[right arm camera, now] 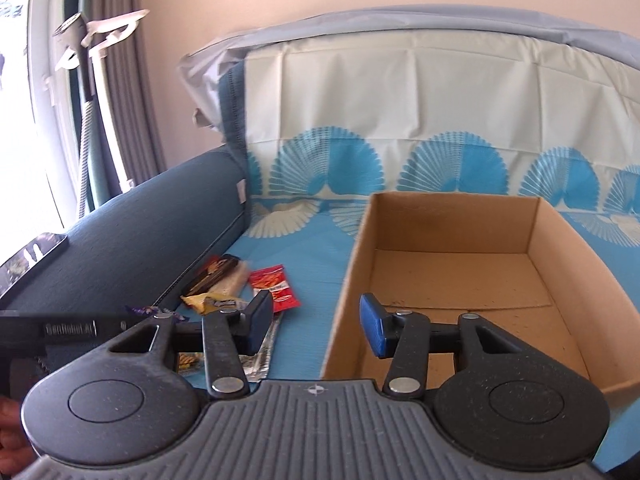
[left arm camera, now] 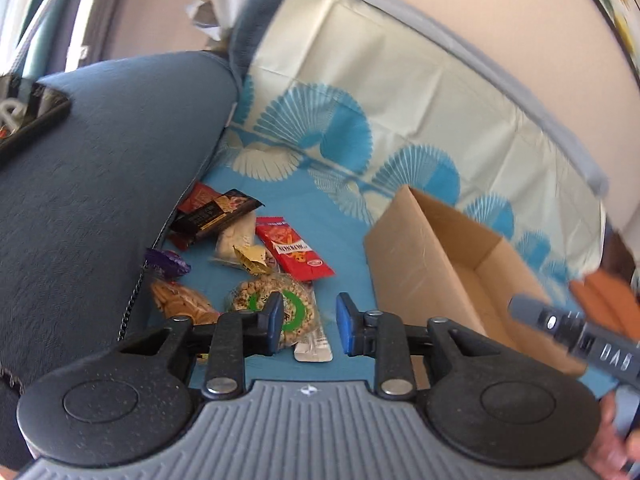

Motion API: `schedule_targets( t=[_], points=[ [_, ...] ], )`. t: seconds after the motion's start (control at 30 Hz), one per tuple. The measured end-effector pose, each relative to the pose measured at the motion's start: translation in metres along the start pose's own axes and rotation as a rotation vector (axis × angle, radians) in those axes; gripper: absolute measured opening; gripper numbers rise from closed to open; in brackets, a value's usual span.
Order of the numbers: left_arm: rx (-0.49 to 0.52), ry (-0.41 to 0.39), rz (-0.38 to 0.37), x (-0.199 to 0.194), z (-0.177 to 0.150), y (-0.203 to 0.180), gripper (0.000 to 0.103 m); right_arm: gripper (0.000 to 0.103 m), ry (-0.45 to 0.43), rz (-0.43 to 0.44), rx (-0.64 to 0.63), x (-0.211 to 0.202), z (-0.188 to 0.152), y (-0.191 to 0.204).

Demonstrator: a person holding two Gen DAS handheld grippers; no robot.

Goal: Organize snacks
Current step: 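Grasp the clear cookie bag with the left tool while the right tool grasps the round rice-cracker cake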

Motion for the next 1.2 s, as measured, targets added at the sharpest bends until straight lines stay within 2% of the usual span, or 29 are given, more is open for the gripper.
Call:
schedule_targets(
  t=[0.07,0.1,0.13,0.3,0.37,0.53,0.63,0.87,0.9,0.93,1.0,1.03,1.2],
  points=[
    [-0.043,0.012,0.04,0.002,-0.001,0.009,0.039,0.051,0.007,0.024,-0.018,0.002,-0.002,0.007],
    [-0.064,0.023,0.062,0.004,-0.002,0.013,0.043,0.051,0.01,0.037,-0.026,0.002,-0.004,0.01],
    [-0.086,0.036,0.089,0.007,-0.004,0.02,0.054,0.052,0.014,0.047,-0.033,0.004,-0.004,0.013],
    [-0.215,0.086,0.227,0.021,-0.01,0.054,0.064,0.056,0.036,0.079,-0.039,0.014,-0.009,0.023],
    [-0.236,0.097,0.227,0.024,-0.012,0.058,0.065,0.06,0.047,0.089,-0.037,0.017,-0.011,0.026],
    [-0.203,0.122,0.27,0.029,-0.017,0.058,0.073,0.066,0.063,0.104,-0.046,0.021,-0.015,0.033],
    [-0.238,0.138,0.282,0.035,-0.021,0.061,0.074,0.069,0.066,0.111,-0.056,0.023,-0.017,0.035],
    [-0.332,0.139,0.316,0.051,-0.028,0.069,0.072,0.072,0.094,0.12,-0.077,0.029,-0.026,0.04],
    [-0.332,0.132,0.336,0.052,-0.028,0.07,0.065,0.072,0.098,0.122,-0.082,0.03,-0.027,0.04],
    [-0.33,0.12,0.355,0.051,-0.028,0.07,0.05,0.073,0.101,0.121,-0.086,0.031,-0.028,0.04],
    [-0.317,0.087,0.385,0.048,-0.025,0.069,0.047,0.073,0.108,0.122,-0.094,0.034,-0.03,0.042],
    [-0.305,0.074,0.397,0.046,-0.023,0.068,0.041,0.073,0.112,0.123,-0.096,0.035,-0.031,0.042],
    [-0.305,0.081,0.405,0.034,-0.02,0.066,0.039,0.073,0.126,0.13,-0.124,0.043,-0.037,0.049]
  ],
)
Point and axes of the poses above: each gripper's, at about its wrist camera, not at the fingertips, and x roughly the way its jaws point, y to its left, z to its top, the point moved 7 cm from there along x, roughly the way its jaws point, and after that the axes turned 8 degrees about -y, right-handed, at the moved point
